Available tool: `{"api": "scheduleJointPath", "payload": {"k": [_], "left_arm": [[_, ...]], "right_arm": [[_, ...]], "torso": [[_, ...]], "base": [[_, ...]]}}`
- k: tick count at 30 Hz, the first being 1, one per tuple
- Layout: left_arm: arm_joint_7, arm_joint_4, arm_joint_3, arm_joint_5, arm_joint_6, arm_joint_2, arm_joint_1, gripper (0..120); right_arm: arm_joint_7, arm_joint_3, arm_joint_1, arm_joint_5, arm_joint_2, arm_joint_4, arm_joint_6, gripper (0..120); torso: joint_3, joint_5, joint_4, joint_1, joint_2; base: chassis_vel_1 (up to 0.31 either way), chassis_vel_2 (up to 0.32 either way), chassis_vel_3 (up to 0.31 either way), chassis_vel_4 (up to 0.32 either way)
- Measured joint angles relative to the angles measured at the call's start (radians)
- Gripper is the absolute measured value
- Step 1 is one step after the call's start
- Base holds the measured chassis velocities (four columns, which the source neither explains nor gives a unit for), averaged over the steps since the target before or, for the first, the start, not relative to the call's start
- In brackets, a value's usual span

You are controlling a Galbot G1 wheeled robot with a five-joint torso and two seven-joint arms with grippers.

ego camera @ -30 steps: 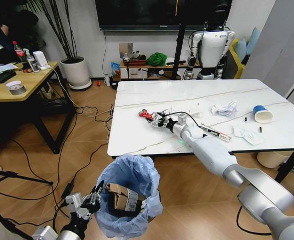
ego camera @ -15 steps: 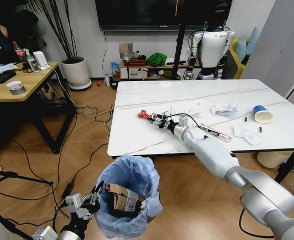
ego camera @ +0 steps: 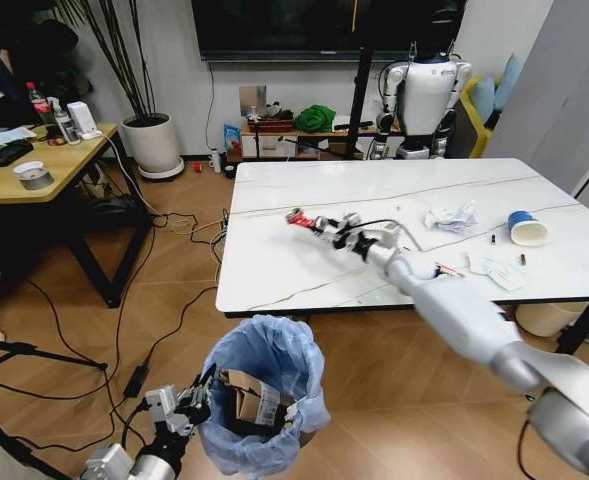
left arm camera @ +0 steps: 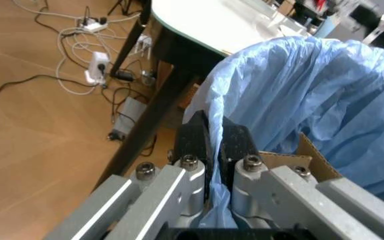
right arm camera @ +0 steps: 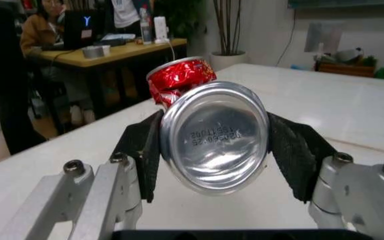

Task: Pick up the trash bin and place the trash from the table into it.

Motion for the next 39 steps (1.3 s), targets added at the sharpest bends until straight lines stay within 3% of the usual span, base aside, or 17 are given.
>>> {"api": "scheduleJointPath", "payload": {"k": [3, 9, 18, 22, 24, 29, 35, 39], "left_arm": [[-0.001, 0.003, 0.006, -0.006, 0.002, 0.005, -0.008, 0], [-0.001, 0.031, 0.036, -0.027, 0.004, 0.032, -0.046, 0], [-0.001, 0.075, 0.106, -0.059, 0.012, 0.093, -0.135, 0], [-0.001, 0.116, 0.161, -0.089, 0.014, 0.139, -0.193, 0], [-0.001, 0.123, 0.173, -0.094, 0.014, 0.148, -0.201, 0], [-0.001, 0.149, 0.252, -0.127, 0.014, 0.177, -0.268, 0], [0.001, 0.173, 0.29, -0.133, 0.014, 0.182, -0.294, 0], [0.004, 0.181, 0.296, -0.133, 0.013, 0.174, -0.303, 0]], "right_arm": [[0.01, 0.0, 0.0, 0.016, -0.02, 0.04, -0.002, 50], [0.047, 0.014, -0.031, 0.073, -0.112, 0.247, -0.005, 50], [0.093, 0.084, -0.187, 0.111, -0.273, 0.529, -0.021, 50], [0.116, 0.17, -0.325, 0.115, -0.404, 0.704, -0.016, 50], [0.118, 0.195, -0.359, 0.115, -0.428, 0.733, -0.015, 50], [0.118, 0.381, -0.647, 0.08, -0.557, 0.871, -0.001, 50], [0.112, 0.503, -0.832, 0.043, -0.649, 0.956, 0.024, 50], [0.111, 0.528, -0.873, 0.043, -0.68, 0.996, 0.033, 50]], "torso": [[0.0, 0.0001, 0.0001, 0.0, 0.0], [0.0, 0.0002, 0.001, 0.0, 0.0], [0.0, 0.0001, 0.0007, 0.0, 0.0], [0.0, 0.0, 0.0004, 0.0, 0.0], [0.0, 0.0, 0.0004, 0.0, 0.0], [0.0, 0.0004, 0.0001, 0.0, 0.0], [0.0, 0.0002, 0.0003, 0.0, 0.0], [0.0, -0.0005, 0.0006, 0.0, 0.0]], "base": [[0.0, 0.0, 0.0, 0.0], [0.0, 0.0, 0.0, 0.0], [0.0, 0.0, 0.0, 0.0], [0.0, 0.0, 0.0, 0.0], [0.0, 0.0, 0.0, 0.0], [0.0, 0.0, 0.0, 0.0], [0.0, 0.0, 0.0, 0.0], [0.0, 0.0, 0.0, 0.0]]}}
